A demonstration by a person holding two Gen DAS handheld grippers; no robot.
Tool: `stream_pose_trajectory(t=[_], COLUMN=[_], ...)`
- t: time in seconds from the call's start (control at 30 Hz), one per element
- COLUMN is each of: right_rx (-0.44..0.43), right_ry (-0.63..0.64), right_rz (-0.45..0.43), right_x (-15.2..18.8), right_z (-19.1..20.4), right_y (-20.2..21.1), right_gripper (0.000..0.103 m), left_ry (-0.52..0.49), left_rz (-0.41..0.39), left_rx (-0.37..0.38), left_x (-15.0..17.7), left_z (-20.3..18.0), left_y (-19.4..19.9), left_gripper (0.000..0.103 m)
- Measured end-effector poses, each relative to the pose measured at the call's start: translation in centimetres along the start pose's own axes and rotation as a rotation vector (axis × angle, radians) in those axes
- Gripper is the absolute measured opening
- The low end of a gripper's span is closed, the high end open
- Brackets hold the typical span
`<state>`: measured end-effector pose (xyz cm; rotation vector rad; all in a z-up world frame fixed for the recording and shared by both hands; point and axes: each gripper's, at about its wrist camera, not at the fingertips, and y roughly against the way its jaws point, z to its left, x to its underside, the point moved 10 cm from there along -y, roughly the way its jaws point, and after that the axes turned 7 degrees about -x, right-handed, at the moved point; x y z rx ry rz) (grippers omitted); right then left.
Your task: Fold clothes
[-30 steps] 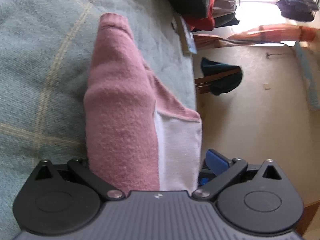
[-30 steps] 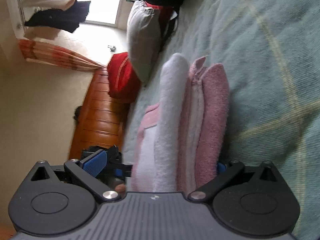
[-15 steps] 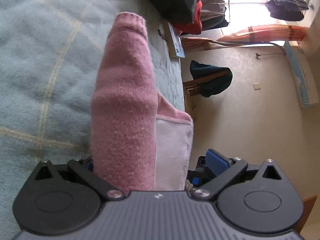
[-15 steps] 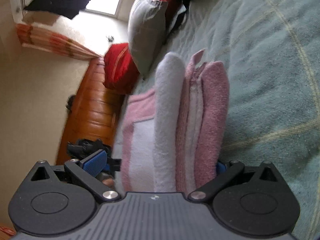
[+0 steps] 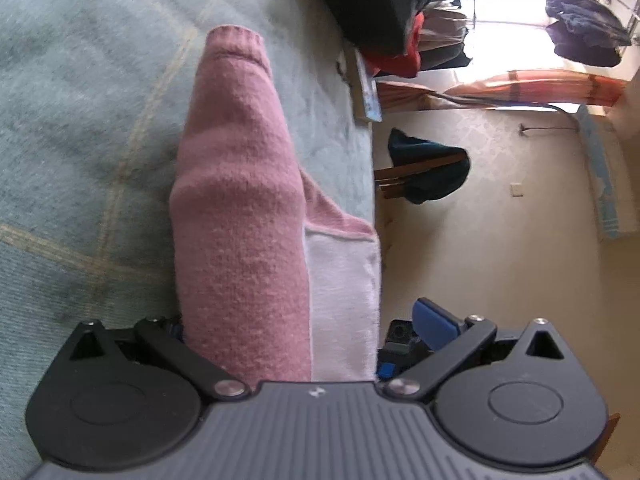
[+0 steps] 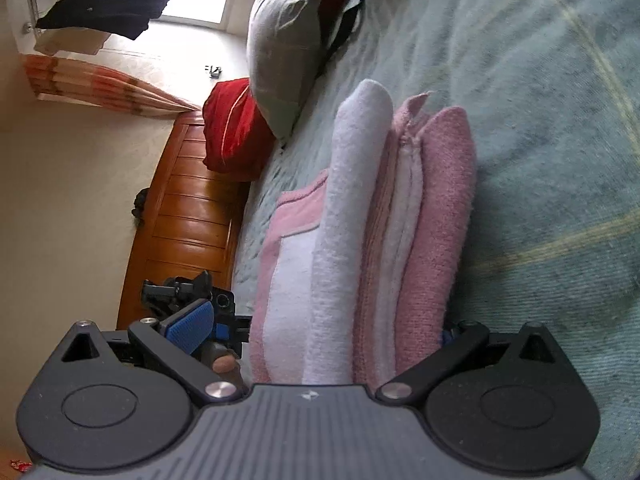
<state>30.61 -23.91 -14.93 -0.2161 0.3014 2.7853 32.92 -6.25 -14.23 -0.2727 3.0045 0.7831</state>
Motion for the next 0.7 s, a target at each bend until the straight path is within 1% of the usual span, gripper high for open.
stream_pose_trajectory(t=[0.17,0.3,0.37,0.57,0.7], right_rx=[-0.01,-0.024,-0.026,-0.027,-0.03], right_ry=[0.016,0.036,0.046,0.076,0.088], right_rz=[0.004,0.02,0.035,0.095,0.144], right_x=[0.0,0.0,0.0,0.4,1.0], right_z=[1.3,2.7,3.4,5.9,7.6], right_y=[-0.1,-1.1,-2.1,-6.8,-11.4], right_gripper=[0.103,0.103,0.103,0.103,0.103], left_ry=[-0.021,-0.038,-0.044,-0.061,-0.059], left_rz=[-0.024,-0.045,-0.062,-0.126,-0.173], left_rx=[0.022,0.038,0.037,0.031,0.019], left_x=[-0.4,-0.8,-1.0,-2.3,-3.5], left_z=[-1.2,-2.1,-1.9,-0.6,1.1], left_y=[1.7,3.2,4.7,10.3,14.8], left_gripper=[0.101,0.101,0.101,0.101,0.101])
